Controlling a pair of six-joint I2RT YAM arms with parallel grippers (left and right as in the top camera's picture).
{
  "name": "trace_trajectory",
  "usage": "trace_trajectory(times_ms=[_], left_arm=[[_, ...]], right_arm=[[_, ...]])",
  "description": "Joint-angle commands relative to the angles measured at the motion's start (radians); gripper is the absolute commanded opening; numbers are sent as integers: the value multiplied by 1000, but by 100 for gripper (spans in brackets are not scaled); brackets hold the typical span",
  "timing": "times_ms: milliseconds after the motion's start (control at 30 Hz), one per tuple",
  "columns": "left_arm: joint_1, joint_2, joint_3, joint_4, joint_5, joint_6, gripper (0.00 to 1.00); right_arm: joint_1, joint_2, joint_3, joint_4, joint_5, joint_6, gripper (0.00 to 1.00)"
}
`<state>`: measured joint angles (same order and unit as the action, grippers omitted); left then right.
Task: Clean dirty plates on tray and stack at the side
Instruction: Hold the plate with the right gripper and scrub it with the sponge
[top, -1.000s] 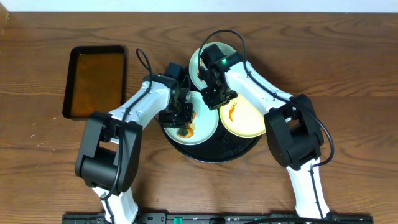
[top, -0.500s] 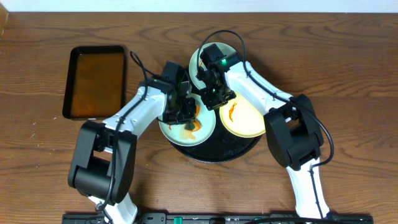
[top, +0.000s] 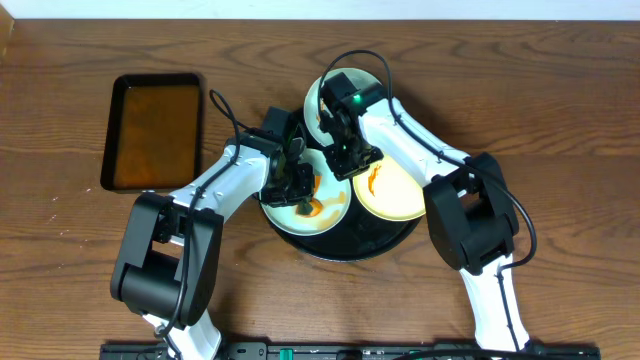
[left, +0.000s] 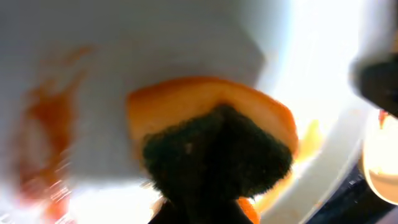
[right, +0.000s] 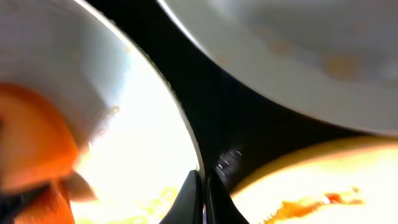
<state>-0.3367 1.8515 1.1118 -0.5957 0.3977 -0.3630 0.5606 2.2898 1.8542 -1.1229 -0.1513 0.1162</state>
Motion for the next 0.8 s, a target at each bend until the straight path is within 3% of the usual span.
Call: trace_trajectory(times_ms=[0,500,600,767], left_arm=[[2,6,0,-4,-12,-2,8],[-7,-25,5,60,10,-3,8],[-7,-25,5,63,9,-2,8],[-7,-25,5,60,9,-2,8]], right_arm=[[1,5,66,-28,32,11,1],[4,7,67,-33,39,10,1],[4,7,61,-40,39,11,18],[4,7,59,-57,39,11,15]])
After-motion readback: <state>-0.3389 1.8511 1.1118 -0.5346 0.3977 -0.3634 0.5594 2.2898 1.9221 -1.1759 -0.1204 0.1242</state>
